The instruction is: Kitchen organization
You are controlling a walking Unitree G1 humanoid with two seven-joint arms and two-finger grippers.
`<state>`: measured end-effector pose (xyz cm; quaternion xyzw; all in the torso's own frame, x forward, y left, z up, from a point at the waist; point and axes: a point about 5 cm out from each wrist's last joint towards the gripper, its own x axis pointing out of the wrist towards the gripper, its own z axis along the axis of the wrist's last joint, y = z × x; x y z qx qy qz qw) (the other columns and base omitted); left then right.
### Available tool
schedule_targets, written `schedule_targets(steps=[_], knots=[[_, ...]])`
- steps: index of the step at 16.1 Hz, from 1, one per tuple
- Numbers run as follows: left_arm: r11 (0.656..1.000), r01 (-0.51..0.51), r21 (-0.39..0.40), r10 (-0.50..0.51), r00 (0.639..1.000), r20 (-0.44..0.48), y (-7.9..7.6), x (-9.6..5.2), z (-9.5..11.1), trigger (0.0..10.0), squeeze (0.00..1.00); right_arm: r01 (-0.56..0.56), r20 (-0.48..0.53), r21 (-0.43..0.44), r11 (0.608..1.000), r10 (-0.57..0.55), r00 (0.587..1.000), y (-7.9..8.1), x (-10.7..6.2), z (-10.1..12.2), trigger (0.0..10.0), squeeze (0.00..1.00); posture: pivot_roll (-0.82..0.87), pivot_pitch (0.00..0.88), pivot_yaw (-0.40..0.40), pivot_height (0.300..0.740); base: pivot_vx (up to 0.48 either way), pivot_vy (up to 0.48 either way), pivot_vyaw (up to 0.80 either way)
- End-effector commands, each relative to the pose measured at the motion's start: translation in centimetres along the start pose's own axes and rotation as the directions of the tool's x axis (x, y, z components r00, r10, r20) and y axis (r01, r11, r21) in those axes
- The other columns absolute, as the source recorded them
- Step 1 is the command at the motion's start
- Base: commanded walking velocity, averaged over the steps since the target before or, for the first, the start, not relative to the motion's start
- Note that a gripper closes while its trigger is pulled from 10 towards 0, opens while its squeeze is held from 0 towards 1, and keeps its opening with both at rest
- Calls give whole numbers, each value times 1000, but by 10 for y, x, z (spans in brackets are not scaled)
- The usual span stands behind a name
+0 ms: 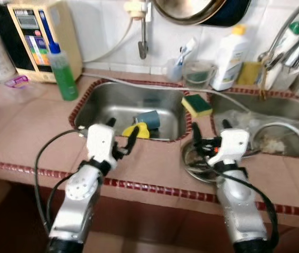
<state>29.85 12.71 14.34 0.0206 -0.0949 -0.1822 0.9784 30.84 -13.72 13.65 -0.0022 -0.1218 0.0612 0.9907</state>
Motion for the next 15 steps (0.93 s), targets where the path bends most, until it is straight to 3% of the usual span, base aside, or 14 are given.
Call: schedule_targets(steps=[1, 8, 15], knots=[[1000, 4, -2, -4, 1000, 8, 1, 1, 3, 10000, 0, -8, 19, -10, 1000, 8, 1000, 1, 2, 4, 10000, 0, -92, 65, 29, 740, 0, -360, 0], [1000, 11, -2, -11, 1000, 5, -1, 1, 2, 10000, 0, -22, 23, -12, 1000, 22, 999, 3, 3, 5, 10000, 0, -94, 54, 24, 740, 0, -353, 0], [1000, 15, -27, -15, 1000, -20, -2, 2, 0, 10000, 0, -51, 50, -8, 999, 52, 997, 6, -2, 7, 10000, 0, -97, 43, 15, 740, 0, 0, 0]])
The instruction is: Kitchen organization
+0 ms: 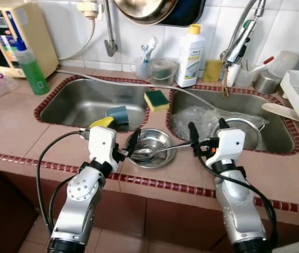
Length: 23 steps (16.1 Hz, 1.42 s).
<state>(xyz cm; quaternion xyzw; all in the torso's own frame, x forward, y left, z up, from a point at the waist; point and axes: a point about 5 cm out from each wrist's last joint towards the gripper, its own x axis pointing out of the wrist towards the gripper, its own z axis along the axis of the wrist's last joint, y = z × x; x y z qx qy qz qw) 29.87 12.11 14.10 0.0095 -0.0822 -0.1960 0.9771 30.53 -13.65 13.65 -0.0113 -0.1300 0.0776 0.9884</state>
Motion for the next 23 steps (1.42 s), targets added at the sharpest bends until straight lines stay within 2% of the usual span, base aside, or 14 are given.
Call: schedule_targets(steps=[1, 2, 5, 6, 12, 14, 16, 19, 21, 23], knots=[[1000, -10, 6, 10, 1000, 3, 4, 0, 3, 10000, 0, -20, 38, 11, 1000, 19, 999, 5, 0, 7, 10000, 0, -97, 43, 15, 740, 0, 0, 0], [999, 17, 43, -17, 1000, -3, 6, -1, 4, 10000, 0, -29, 46, 6, 1000, 28, 999, 7, -7, 7, 10000, 0, -97, 46, 13, 740, 0, 0, 0], [998, 41, 51, -40, 999, -19, 10, -1, 4, 10000, 0, -54, 37, 3, 999, 54, 998, 10, -19, 3, 10000, 0, -100, 50, 13, 740, 0, 0, 0], [996, 65, 66, -63, 998, -29, 13, -1, 4, 10000, 0, -72, 33, 4, 997, 72, 997, 13, -29, 1, 10000, 0, -102, 54, 13, 740, 0, 0, 0], [979, 167, 117, -162, 986, -44, 17, 8, 8, 10000, 0, -52, 11, -14, 999, 53, 999, 6, -51, -2, 10000, 0, -128, 64, 29, 740, 0, 0, 0], [962, 225, 152, -219, 974, -56, 14, 13, 9, 10000, 0, -26, -2, -25, 999, 26, 1000, -1, -61, -4, 10000, 0, -138, 72, 42, 740, 0, 0, 0], [954, 261, 148, -257, 965, -45, 9, 17, 13, 10000, 0, 24, -7, -11, 1000, -24, 1000, -7, -64, -4, 10000, 0, -151, 76, 57, 740, 0, 0, 0], [935, 327, 137, -326, 945, -27, -10, 15, 15, 10000, 0, 89, -9, 18, 996, -89, 996, -10, -64, -4, 10000, 0, -158, 79, 66, 740, 0, 0, 0], [931, 340, 129, -340, 940, -23, -15, 14, 15, 10000, 0, 104, -15, 31, 994, -103, 995, -10, -65, -4, 10000, 0, -158, 80, 66, 740, 0, 0, 0], [920, 371, 130, -371, 928, -20, -24, 11, 16, 10000, 0, 127, -42, 85, 988, -123, 991, -10, -65, -8, 10000, 0, -154, 83, 64, 740, 0, 0, 0]])
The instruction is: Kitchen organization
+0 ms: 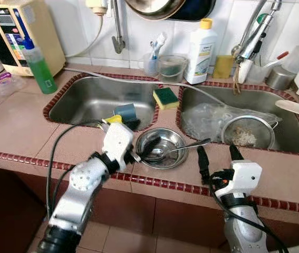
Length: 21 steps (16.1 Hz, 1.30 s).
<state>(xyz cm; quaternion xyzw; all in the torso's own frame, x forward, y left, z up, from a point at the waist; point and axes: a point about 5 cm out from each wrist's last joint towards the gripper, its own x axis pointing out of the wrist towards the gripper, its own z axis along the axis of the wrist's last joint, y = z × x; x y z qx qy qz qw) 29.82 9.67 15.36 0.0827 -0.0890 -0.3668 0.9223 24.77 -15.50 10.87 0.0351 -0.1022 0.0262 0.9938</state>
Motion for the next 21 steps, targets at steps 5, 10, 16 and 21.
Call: schedule_targets(steps=[5, 10, 16, 21], knots=[[999, 41, 14, -41, 999, 12, -12, -3, 8, 10000, 0, 52, -36, 246, 968, -45, 998, -7, 17, 3, 10000, 0, -144, 84, 62, 740, 0, 0, 0], [1000, 28, 12, -28, 999, 18, -13, -4, 13, 10000, 0, 40, -84, 436, 899, -3, 996, -10, 38, 1, 10000, 0, -125, 80, 52, 740, 0, 0, 0], [1000, 18, 10, -18, 999, 31, -16, -8, 19, 10000, 0, 2, -132, 636, 772, 107, 985, -1, 51, -6, 10000, 0, -107, 81, 36, 740, 0, 0, 0], [1000, 1, 11, -2, 999, 35, -15, -9, 22, 10000, 0, -41, -113, 694, 719, 164, 980, -1, 58, -2, 824, 0, -96, 75, 24, 740, 0, 0, 0]])
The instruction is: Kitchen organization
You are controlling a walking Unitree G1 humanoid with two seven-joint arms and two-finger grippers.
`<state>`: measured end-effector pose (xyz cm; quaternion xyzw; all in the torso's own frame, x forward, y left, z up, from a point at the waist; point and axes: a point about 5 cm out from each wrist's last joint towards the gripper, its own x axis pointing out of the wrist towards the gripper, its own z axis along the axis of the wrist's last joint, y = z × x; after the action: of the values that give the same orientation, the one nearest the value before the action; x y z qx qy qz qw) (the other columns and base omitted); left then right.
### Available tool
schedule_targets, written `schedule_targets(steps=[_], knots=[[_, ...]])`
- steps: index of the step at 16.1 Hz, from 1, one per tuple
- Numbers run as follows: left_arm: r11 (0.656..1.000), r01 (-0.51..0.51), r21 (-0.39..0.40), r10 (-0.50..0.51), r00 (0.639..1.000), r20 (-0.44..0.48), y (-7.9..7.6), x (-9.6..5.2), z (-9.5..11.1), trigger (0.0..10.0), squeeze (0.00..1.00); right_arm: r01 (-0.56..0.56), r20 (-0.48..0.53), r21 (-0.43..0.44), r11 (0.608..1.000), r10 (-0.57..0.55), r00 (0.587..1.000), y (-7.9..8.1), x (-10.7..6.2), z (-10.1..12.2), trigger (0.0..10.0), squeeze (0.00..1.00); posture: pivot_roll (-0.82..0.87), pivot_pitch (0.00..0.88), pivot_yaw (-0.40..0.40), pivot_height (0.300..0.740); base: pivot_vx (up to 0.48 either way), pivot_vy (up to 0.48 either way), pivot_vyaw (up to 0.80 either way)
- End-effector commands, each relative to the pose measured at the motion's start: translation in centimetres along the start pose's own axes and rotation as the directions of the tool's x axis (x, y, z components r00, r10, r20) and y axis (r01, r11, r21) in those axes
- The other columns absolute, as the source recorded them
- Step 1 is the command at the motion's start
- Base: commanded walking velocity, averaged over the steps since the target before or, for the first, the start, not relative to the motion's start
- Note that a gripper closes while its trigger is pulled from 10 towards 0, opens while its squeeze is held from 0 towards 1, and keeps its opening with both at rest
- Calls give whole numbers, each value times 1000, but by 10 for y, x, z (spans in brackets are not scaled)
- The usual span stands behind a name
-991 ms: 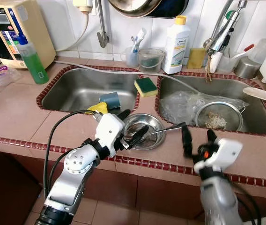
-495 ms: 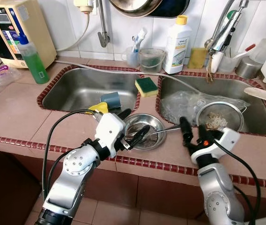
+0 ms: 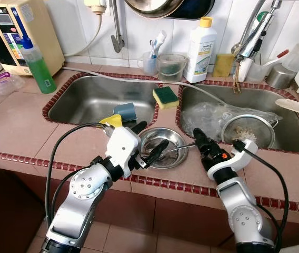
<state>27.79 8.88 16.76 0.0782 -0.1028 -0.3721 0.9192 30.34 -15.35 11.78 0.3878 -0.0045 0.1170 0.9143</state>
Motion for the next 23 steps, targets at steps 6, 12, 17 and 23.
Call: schedule_targets(steps=[6, 12, 17, 23], knots=[[1000, -15, 11, 15, 1000, 7, 1, -4, 5, 10000, 0, -41, -16, 82, 996, 42, 999, 6, 1, -2, 0, 0, -89, 77, 24, 740, 0, 0, 0], [1000, -15, 7, 15, 1000, 4, 2, -6, 7, 10000, 0, -22, -5, 148, 989, 22, 1000, 4, -1, -3, 0, 0, -79, 89, 32, 740, 0, 0, 0], [1000, -18, 6, 18, 1000, -5, 2, -9, 6, 10000, 0, -12, -2, 177, 984, 12, 1000, 3, -3, -6, 0, 0, -75, 95, 37, 740, 0, 0, 0], [999, 29, -16, -29, 999, -13, -4, -11, 7, 10000, 0, -28, 26, 194, 981, 23, 999, 7, -1, 0, 0, 0, -74, 93, 37, 740, 0, 0, 0]])
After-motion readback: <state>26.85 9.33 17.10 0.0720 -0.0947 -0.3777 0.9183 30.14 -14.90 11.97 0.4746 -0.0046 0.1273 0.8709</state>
